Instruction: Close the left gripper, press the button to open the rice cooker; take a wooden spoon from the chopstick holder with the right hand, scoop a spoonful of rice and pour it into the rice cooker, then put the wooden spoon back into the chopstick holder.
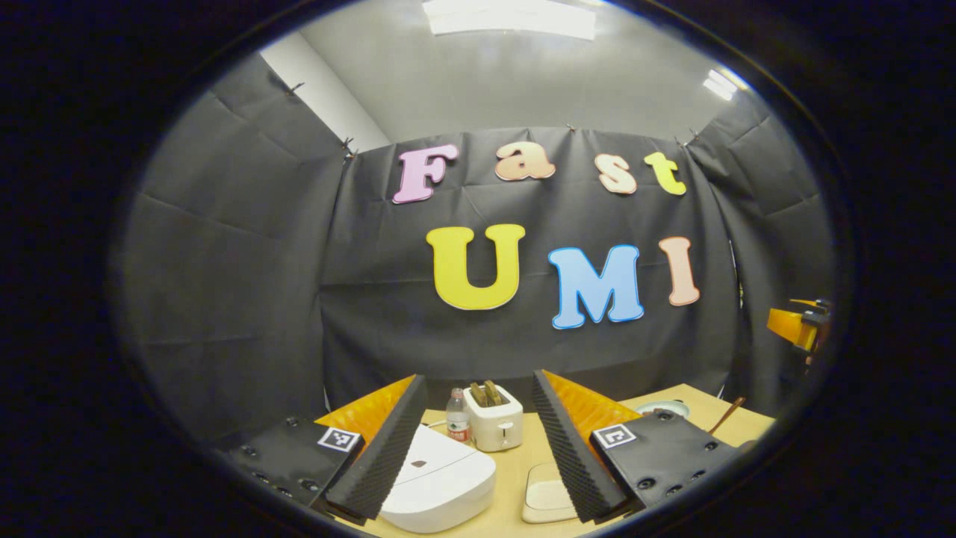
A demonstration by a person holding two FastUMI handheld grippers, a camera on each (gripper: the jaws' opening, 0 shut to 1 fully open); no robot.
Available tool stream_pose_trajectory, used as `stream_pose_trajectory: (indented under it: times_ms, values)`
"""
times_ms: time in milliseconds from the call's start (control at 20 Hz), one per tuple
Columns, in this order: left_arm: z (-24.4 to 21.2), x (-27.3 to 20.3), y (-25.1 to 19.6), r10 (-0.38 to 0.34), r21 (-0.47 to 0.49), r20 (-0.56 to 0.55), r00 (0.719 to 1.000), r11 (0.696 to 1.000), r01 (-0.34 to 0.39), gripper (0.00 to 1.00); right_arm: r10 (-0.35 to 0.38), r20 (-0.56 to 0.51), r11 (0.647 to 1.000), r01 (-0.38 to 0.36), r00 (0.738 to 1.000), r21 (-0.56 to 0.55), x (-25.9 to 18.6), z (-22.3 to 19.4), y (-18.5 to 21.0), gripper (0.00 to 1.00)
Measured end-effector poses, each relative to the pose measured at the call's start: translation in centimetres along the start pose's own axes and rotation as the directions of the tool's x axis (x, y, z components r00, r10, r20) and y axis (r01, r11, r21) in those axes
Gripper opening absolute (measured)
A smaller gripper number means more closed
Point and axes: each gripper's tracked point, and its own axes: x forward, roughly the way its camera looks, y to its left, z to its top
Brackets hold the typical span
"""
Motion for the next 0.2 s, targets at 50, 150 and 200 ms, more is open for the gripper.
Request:
stream_pose_trajectory:
  times_ms: [50, 150, 200]
  values:
    - [-0.09, -0.12, -0.11, -0.005, 0.002, 0.002, 1.0, 1.0, 0.005, 0.97, 0.0, -0.001, 1.0, 0.0, 1.0, -0.004, -0.06, -0.03, 0.11, 0.99]
    - [-0.13, 0.03, -0.13, -0.013, 0.006, 0.006, 1.0, 1.0, 0.013, 0.97, 0.004, -0.003, 1.0, -0.004, 1.0, -0.01, -0.1, 0.0, 0.46, 0.99]
    - [-0.23, 0.08, 0.04, -0.011, 0.006, 0.005, 1.0, 1.0, 0.011, 0.99, 0.004, -0.002, 1.0, -0.004, 1.0, -0.013, -0.16, 0.1, 0.6, 0.99]
